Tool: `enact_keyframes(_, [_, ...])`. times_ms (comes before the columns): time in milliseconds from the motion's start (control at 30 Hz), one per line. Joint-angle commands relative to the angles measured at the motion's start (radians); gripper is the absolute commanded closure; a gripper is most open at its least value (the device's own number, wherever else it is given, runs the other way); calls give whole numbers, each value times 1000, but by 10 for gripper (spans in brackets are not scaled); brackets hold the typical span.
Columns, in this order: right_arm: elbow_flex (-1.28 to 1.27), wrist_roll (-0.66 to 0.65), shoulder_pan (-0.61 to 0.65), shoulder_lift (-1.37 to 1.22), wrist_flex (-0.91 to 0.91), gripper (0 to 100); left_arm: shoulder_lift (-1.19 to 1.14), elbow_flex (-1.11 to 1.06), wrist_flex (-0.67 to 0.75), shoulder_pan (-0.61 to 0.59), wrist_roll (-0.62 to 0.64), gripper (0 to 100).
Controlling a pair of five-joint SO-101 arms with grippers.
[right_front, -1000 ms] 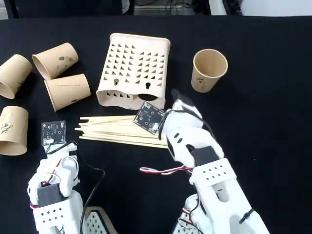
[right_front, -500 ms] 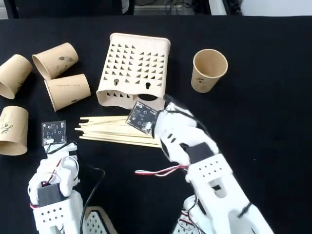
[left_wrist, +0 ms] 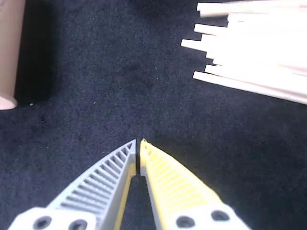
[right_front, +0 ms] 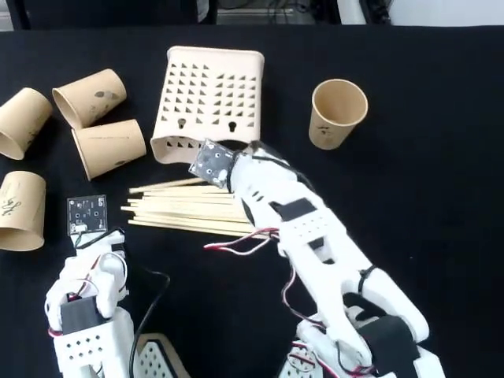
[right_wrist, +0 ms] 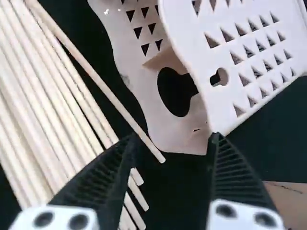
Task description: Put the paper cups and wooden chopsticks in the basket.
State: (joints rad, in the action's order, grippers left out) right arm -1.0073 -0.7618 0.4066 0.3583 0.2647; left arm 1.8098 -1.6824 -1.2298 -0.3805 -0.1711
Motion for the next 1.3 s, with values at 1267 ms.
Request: enact_keyframes(1267, [216,-107,-107,-410,-468,774,5,-18,-3,4,0,970])
